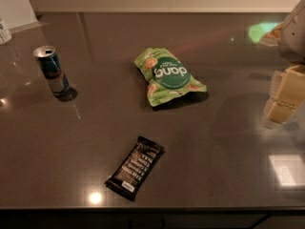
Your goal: Pick redbull can
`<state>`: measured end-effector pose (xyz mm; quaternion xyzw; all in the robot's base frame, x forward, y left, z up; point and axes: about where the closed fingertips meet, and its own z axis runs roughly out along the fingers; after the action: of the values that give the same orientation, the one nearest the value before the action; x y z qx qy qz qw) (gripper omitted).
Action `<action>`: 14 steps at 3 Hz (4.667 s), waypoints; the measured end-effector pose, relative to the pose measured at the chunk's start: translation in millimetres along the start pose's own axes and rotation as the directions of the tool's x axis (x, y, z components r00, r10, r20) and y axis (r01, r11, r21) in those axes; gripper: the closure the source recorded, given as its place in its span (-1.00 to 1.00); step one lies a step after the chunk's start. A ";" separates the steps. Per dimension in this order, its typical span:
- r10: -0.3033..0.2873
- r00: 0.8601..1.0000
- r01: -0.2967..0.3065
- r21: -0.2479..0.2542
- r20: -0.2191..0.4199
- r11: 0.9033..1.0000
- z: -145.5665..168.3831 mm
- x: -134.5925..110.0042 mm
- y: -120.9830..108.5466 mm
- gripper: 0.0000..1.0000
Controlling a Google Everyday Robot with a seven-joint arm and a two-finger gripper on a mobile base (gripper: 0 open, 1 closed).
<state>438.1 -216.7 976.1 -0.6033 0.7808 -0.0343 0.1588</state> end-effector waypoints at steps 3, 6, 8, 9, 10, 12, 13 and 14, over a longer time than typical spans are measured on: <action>0.000 0.985 0.007 -0.037 0.170 0.999 27.1 -58.4 -20.6 -1.00; -0.050 0.866 0.090 -0.057 0.497 0.994 79.9 -204.5 -33.2 -1.00; -0.012 0.774 0.067 -0.064 0.633 0.996 119.7 -283.8 -43.3 -1.00; 0.022 0.732 0.058 -0.093 0.681 0.994 140.3 -324.0 -44.4 -1.00; 0.064 0.689 0.059 -0.144 0.722 0.988 162.0 -372.5 -38.5 -1.00; 0.115 0.626 0.080 -0.210 0.772 0.974 172.2 -431.9 -27.0 -1.00; 0.133 0.589 0.099 -0.234 0.797 0.967 172.4 -454.0 -17.7 -1.00; 0.142 0.565 0.115 -0.249 0.812 0.962 175.7 -473.8 -10.1 -1.00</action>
Offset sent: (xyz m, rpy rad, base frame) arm 0.0354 0.0471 -0.0073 0.1804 0.0103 0.0468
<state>603.4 256.4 910.0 -0.5591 0.6177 0.3603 0.4195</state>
